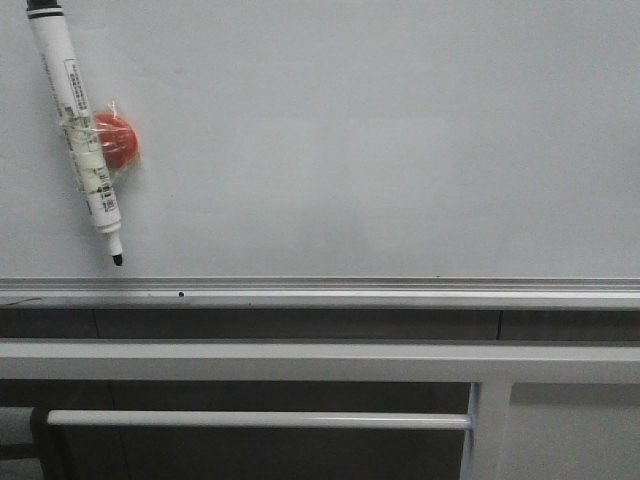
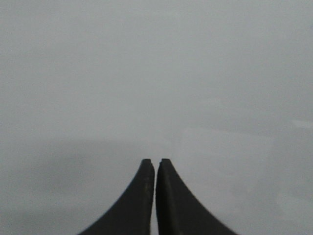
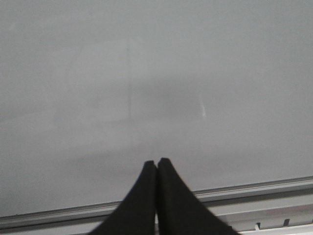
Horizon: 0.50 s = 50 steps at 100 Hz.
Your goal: Write number 1 on whiteboard
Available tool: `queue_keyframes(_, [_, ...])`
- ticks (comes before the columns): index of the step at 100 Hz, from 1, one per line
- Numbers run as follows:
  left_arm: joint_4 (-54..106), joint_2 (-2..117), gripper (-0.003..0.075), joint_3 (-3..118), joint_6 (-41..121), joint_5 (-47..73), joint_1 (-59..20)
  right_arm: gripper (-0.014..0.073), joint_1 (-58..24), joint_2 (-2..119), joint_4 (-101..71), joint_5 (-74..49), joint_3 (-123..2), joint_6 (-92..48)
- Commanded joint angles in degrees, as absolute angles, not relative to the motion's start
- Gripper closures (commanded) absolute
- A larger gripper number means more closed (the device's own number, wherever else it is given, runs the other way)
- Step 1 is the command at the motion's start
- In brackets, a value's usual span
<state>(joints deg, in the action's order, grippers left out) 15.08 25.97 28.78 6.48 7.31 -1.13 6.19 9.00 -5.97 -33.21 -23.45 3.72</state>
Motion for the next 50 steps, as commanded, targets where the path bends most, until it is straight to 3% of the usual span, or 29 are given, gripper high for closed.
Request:
queue_keyframes(1, [16.06, 29.46, 0.0741, 30.73, 6.17, 1.91, -1.49, 0.0657, 6.08, 12.6, -6.95, -28.69, -25.75, 3.77])
queue_keyframes(31, [15.54, 32.23, 0.073, 30.73, 8.48, 6.34, -1.73, 0.0657, 6.08, 17.19, -8.77, -31.58, -31.16, 3.66])
queue_keyframes(50, [16.56, 32.23, 0.0561, 30.2, 13.61, 15.54, -5.83, 0.0657, 6.08, 17.19, -8.98, -31.58, -31.56, 2.73])
